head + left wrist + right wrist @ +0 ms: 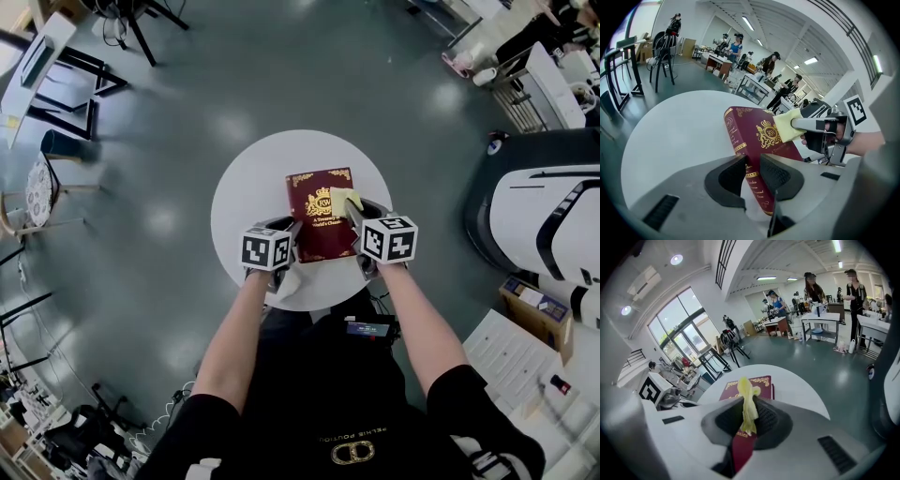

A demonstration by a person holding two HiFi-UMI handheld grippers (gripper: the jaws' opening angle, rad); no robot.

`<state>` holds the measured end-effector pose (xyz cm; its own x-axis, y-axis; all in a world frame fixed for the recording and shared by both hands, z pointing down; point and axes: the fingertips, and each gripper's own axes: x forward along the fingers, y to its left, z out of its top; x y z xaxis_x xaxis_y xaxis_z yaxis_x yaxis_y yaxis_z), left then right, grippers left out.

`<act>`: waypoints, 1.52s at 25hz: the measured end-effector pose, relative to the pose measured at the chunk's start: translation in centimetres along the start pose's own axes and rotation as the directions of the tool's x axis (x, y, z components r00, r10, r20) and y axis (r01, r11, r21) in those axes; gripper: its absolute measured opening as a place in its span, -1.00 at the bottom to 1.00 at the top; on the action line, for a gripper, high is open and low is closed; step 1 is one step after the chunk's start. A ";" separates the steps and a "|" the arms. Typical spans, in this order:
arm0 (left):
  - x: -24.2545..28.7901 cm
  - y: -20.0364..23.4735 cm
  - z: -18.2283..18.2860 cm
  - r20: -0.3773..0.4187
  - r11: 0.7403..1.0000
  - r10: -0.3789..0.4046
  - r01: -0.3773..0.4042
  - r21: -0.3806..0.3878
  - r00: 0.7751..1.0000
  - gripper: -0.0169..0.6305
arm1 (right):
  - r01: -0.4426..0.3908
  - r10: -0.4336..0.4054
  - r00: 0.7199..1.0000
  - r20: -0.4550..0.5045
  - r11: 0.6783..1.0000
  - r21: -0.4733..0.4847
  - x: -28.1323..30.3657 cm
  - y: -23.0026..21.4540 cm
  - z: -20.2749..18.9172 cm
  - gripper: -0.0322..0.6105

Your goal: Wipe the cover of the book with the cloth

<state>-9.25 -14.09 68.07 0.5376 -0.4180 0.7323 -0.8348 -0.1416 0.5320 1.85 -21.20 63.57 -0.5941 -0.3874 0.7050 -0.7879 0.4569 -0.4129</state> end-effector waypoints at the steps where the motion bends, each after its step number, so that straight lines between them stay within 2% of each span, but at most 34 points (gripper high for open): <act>1: 0.0 -0.1 0.1 -0.003 1.000 -0.001 0.001 0.001 1.000 -0.65 | -0.017 0.017 1.000 -0.001 1.000 -0.002 0.2 0.6 -0.1 -0.63; 8: -0.1 0.0 0.3 -0.011 1.000 -0.013 0.013 -0.010 1.000 -0.65 | -0.136 0.137 0.989 -0.056 0.991 0.013 1.5 4.6 -1.3 -0.63; 13: -0.1 0.0 0.2 -0.013 1.000 -0.021 0.021 -0.015 1.000 -0.65 | -0.168 0.167 0.980 -0.107 0.986 0.008 2.6 6.2 -2.8 -0.63; 20: -0.1 -0.1 0.3 -0.010 1.000 -0.018 0.018 -0.015 1.000 -0.65 | -0.144 0.144 0.982 -0.124 0.990 0.012 3.4 6.4 -3.7 -0.63; 29: -0.1 0.0 0.3 -0.012 1.000 -0.004 0.004 -0.019 1.000 -0.65 | -0.063 0.051 0.988 -0.149 0.996 -0.071 4.0 5.7 -4.2 -0.63; 38: 0.0 0.1 0.2 -0.012 1.000 -0.007 0.007 -0.022 1.000 -0.65 | -0.010 -0.001 0.990 -0.144 0.997 -0.079 3.2 4.0 -4.2 -0.63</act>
<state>-9.35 -14.29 67.97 0.5449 -0.4059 0.7337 -0.8284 -0.1248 0.5461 -2.50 -17.26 66.58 -0.5636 -0.2682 0.7813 -0.7664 0.5228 -0.3734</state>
